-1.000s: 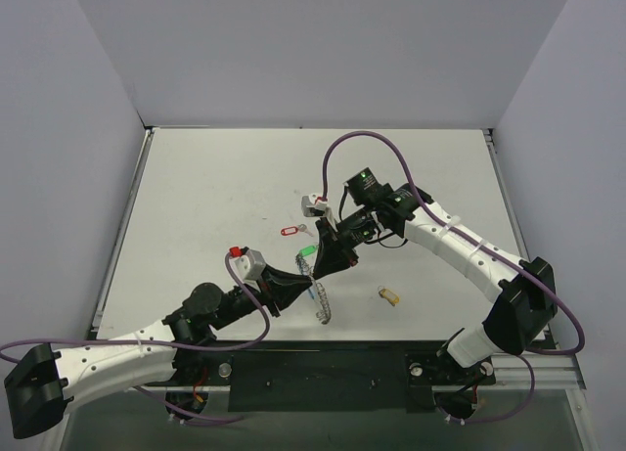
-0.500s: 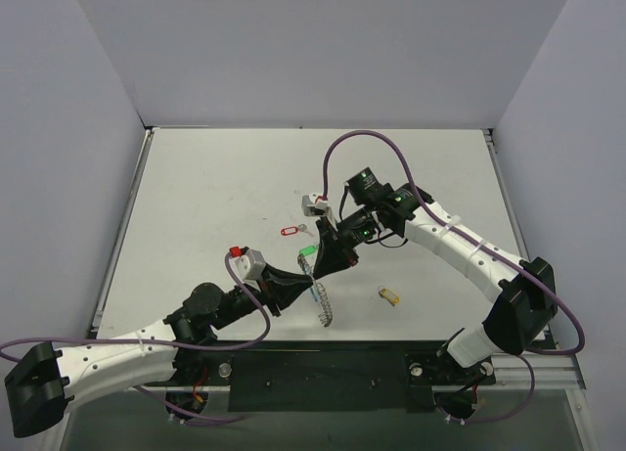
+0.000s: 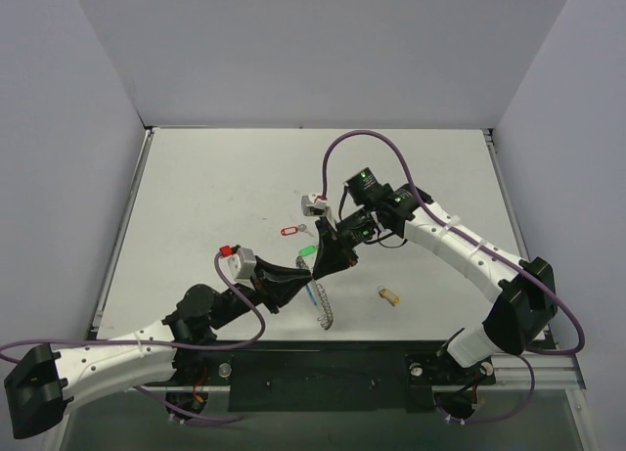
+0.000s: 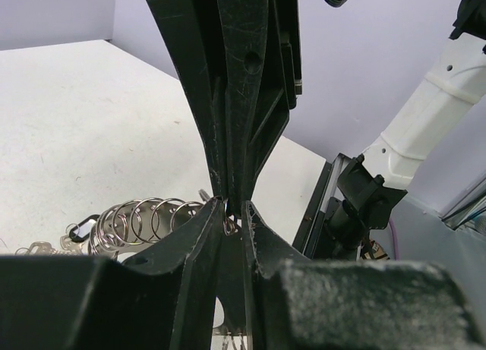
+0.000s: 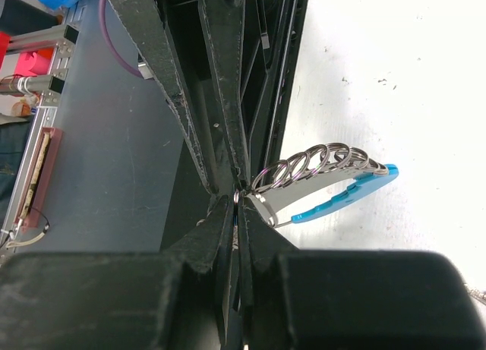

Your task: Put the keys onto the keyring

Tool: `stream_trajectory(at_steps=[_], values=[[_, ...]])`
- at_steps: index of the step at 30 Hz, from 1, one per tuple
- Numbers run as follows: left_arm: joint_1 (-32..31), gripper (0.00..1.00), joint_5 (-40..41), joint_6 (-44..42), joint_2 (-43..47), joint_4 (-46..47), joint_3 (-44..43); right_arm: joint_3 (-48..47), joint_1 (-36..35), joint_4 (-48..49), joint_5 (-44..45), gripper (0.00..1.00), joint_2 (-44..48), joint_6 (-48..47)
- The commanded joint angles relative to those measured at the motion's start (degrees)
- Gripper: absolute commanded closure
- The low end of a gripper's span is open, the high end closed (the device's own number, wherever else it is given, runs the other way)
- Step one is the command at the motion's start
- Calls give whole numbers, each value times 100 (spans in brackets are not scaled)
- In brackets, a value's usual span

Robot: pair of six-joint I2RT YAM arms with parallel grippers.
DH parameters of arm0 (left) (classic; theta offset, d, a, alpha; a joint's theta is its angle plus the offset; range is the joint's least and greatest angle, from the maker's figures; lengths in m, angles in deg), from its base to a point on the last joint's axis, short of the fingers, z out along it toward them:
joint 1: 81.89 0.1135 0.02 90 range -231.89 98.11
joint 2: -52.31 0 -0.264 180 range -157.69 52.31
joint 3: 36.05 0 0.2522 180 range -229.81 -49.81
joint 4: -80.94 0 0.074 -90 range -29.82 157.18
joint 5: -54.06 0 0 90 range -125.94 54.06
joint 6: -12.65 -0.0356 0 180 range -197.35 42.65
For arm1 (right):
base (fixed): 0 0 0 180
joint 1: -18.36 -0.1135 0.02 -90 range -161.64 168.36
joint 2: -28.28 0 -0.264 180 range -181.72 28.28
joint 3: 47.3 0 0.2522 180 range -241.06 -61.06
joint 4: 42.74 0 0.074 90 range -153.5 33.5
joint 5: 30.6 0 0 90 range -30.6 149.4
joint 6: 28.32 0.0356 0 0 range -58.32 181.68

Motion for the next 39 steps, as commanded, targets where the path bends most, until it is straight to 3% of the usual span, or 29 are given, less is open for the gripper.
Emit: stream_trajectory(at_steps=[1, 11, 29, 39], values=[[0, 74, 3, 72, -59, 474, -113, -1, -9, 122, -338, 100, 193, 41], [0, 74, 64, 28, 99, 0, -60, 43, 44, 245, -373, 100, 219, 147], [0, 60, -6, 107, 477, -581, 45, 61, 61, 289, -365, 100, 202, 208], [0, 60, 3, 108, 231, -414, 2, 52, 61, 306, -382, 100, 193, 235]])
